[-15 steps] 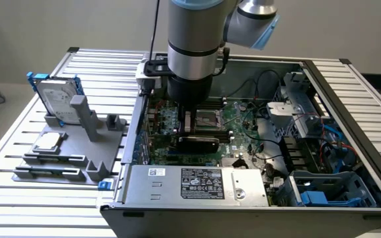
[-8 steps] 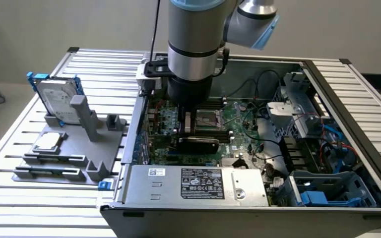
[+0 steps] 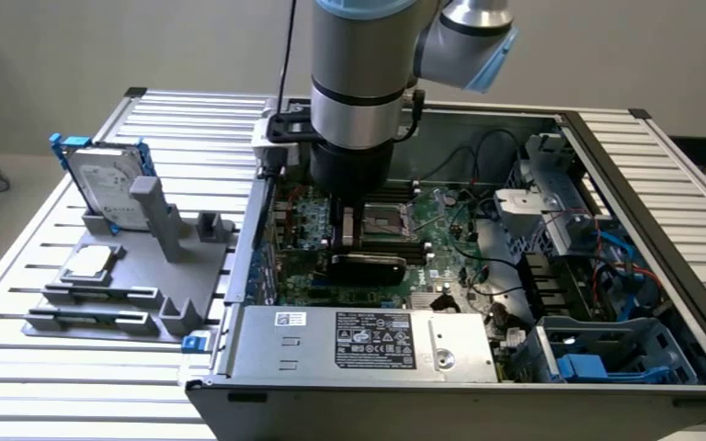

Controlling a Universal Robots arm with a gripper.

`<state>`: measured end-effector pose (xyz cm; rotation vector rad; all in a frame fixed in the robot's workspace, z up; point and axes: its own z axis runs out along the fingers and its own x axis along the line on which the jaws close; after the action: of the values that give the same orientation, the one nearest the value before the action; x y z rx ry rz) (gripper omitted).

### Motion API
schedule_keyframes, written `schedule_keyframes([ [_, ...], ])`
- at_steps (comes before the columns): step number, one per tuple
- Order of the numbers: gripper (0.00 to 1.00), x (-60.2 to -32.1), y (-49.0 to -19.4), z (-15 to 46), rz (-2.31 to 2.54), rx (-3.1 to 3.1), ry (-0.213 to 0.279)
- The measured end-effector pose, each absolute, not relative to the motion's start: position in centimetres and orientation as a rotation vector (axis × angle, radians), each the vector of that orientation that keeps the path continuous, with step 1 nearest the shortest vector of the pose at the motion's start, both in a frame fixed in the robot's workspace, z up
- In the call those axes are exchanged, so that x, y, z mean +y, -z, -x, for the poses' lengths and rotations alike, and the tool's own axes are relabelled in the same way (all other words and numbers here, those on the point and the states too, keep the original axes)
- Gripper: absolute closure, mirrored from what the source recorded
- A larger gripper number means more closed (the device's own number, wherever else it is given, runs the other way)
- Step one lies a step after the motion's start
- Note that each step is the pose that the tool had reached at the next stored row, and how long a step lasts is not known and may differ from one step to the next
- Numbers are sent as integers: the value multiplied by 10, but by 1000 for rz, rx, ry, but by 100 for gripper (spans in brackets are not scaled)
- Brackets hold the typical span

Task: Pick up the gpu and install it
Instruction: 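Press down on the gpu until it lock into place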

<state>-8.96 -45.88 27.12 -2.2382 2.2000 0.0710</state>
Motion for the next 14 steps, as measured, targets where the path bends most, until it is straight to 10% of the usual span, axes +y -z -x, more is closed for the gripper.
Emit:
schedule_keyframes([
  [14,89,-459,-285,104,2262,2224,-127],
])
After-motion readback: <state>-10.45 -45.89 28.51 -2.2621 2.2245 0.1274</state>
